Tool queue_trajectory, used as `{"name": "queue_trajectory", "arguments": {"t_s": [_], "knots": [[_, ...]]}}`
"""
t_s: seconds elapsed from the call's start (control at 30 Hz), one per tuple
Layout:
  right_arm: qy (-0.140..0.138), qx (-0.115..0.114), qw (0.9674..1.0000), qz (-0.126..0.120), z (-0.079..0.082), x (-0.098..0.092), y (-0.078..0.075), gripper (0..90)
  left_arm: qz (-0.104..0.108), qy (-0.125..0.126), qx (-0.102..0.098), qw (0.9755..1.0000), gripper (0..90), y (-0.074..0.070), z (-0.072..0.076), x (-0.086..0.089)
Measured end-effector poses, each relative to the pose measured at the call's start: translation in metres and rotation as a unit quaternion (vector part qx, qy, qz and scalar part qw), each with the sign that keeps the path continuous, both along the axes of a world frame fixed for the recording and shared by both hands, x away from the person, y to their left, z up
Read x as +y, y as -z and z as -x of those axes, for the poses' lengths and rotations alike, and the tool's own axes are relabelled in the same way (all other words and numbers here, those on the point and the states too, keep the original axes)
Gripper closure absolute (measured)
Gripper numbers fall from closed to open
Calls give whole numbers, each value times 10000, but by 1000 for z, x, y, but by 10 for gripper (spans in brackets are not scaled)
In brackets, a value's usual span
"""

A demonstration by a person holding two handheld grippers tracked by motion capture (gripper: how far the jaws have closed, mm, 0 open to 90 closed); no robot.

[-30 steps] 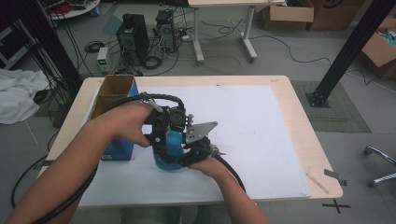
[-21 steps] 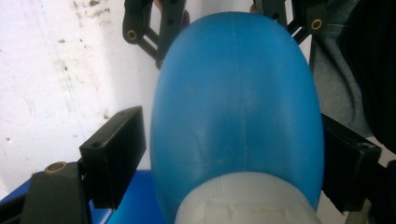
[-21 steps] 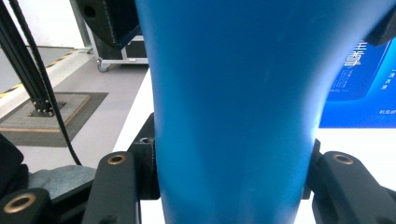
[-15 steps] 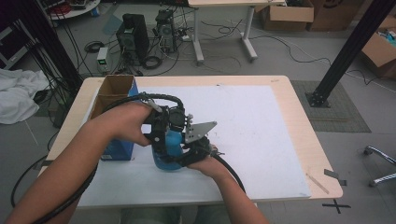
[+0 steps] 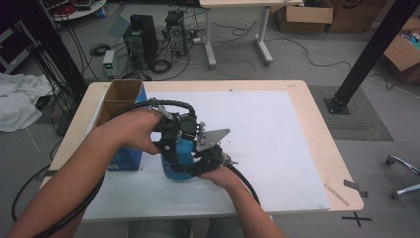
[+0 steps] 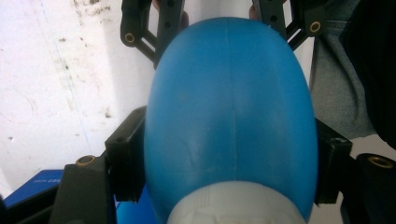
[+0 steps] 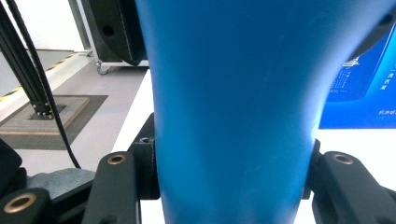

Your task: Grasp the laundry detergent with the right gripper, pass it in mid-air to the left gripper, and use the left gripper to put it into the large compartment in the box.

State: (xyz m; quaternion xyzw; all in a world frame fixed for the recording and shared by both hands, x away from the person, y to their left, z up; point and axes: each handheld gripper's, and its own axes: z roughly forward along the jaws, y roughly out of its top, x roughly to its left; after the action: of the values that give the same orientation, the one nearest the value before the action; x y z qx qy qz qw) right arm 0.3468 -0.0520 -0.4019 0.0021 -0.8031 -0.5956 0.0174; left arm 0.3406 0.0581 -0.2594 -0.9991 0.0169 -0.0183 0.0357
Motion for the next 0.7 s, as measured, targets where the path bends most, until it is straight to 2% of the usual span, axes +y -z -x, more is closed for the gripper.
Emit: {"name": "queue_trajectory", "arguments": {"t_s": [0.17, 0.3, 0.37, 0.43, 0.53, 0.7], "knots": [[-22, 14, 10000, -13, 0, 1, 0, 453, -41, 51, -15, 10000, 375, 1, 0, 0], [-19, 23, 10000, -1, 0, 1, 1, 453, -20, 59, -25, 10000, 382, 3, 1, 0], [-22, 4, 10000, 9, 1, 1, 1, 453, -86, 50, -28, 9999, 385, 2, 1, -1], [-17, -5, 10000, 3, 1, 1, 1, 452, -76, 26, -89, 9999, 387, 1, 3, -1], [53, -100, 9999, 13, 2, 0, -1, 446, -52, 24, -152, 9999, 390, -1, 4, 0], [64, -159, 9999, 21, 3, -1, -4, 436, -45, -13, -133, 9999, 392, -2, 4, 0]]}}
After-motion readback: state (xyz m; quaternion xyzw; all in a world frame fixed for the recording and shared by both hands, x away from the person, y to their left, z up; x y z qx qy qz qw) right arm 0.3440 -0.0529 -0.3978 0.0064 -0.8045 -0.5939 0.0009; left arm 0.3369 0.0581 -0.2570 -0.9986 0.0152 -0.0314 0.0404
